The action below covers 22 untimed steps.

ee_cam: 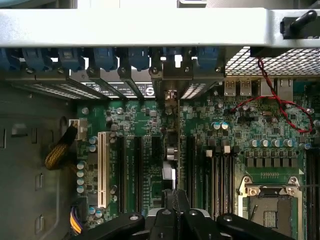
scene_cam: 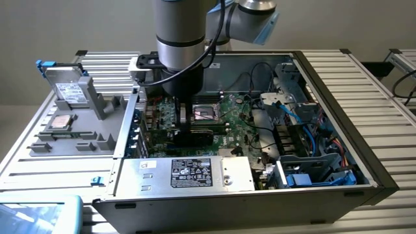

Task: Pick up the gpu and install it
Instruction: 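Press down on the gpu until it lock into place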

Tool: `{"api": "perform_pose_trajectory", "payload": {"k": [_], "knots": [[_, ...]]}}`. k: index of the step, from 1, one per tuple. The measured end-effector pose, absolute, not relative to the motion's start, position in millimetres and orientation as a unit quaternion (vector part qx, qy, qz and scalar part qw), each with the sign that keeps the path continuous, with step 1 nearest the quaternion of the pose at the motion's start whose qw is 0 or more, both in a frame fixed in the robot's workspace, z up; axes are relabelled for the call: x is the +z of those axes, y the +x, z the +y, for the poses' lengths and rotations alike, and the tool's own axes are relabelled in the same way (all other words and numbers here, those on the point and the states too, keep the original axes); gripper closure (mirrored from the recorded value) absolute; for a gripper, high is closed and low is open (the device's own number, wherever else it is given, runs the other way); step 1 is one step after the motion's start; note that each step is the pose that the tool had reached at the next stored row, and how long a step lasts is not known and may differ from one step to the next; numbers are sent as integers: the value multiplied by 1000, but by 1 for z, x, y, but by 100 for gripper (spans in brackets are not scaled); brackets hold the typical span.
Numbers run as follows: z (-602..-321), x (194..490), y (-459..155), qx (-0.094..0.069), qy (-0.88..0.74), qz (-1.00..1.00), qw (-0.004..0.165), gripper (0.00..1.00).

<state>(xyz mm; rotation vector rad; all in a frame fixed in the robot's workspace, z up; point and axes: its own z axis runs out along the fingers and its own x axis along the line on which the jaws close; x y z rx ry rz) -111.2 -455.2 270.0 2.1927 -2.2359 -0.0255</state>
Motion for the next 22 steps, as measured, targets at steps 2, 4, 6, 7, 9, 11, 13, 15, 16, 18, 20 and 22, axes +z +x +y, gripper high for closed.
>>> {"api": "perform_pose_trajectory", "payload": {"k": [2, 4, 6, 7, 9, 11, 13, 15, 16, 18, 20, 22], "knots": [[-456, 267, -111, -10, 700, -714, 3, 88], [-456, 265, -111, -12, 700, -714, 2, 88], [-456, 263, -111, -13, 700, -714, 1, 88], [-456, 263, -111, -14, 700, -714, 1, 88], [-456, 270, -111, -14, 700, -714, 0, 88], [-456, 280, -111, -14, 700, -714, 1, 88], [-456, 289, -111, -14, 700, -714, 1, 88], [-456, 294, -111, -16, 700, -714, 3, 88], [-456, 294, -111, -17, 700, -714, 4, 88], [-456, 294, -111, -17, 700, -714, 5, 88], [-456, 294, -111, -17, 700, -714, 5, 88], [-456, 294, -111, -17, 700, -714, 5, 88]]}}
